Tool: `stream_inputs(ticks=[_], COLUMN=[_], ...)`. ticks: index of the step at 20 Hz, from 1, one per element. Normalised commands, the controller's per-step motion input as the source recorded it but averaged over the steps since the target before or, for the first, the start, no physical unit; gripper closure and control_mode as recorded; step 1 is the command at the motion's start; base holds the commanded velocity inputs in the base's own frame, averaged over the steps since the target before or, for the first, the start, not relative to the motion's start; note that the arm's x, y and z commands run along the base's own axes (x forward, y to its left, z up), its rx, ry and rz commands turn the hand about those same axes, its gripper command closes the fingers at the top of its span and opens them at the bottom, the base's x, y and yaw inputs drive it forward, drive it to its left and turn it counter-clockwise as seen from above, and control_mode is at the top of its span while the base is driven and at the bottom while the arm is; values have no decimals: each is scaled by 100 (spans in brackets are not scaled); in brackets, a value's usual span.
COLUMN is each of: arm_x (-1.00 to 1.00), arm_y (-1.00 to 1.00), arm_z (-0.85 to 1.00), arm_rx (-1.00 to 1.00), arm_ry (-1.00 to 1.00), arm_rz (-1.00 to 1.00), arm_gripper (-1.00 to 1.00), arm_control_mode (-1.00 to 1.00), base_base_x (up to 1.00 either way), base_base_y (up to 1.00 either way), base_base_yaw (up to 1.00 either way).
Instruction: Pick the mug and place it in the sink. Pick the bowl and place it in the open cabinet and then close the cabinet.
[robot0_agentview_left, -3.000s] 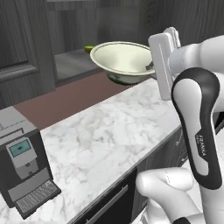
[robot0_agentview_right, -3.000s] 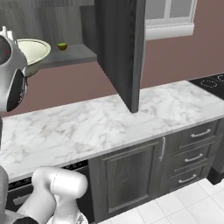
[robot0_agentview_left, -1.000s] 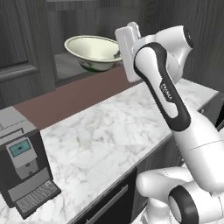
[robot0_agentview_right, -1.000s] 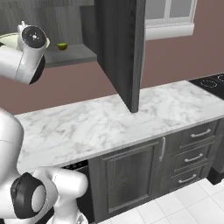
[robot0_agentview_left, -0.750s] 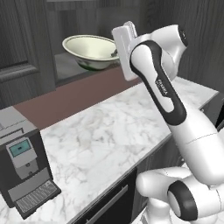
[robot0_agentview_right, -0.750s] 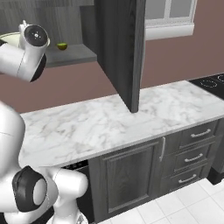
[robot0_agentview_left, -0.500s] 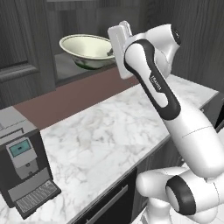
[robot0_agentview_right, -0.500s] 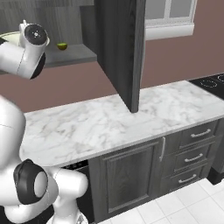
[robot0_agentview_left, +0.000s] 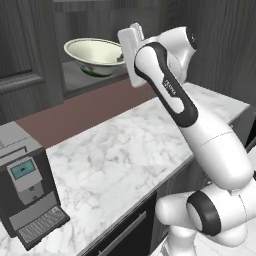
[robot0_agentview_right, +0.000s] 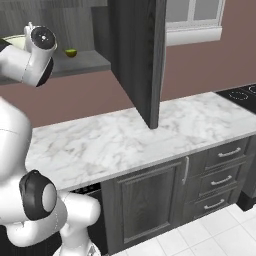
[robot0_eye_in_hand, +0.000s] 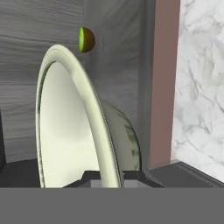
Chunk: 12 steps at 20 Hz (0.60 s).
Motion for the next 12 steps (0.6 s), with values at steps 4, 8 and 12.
stream_inputs(ticks=[4,8,12], arm_x=[22,26,22], arm_y=[13,29,38], arm_z=[-4,-9,-12], arm_rx=[1,0,0], arm_ry=[0,1,1], arm_rz=[0,0,0], arm_gripper=[100,100,100], arm_control_mode=[-100,-100,-100], base_base_x=[0,0,0], base_base_y=[0,0,0], base_base_yaw=[0,0,0])
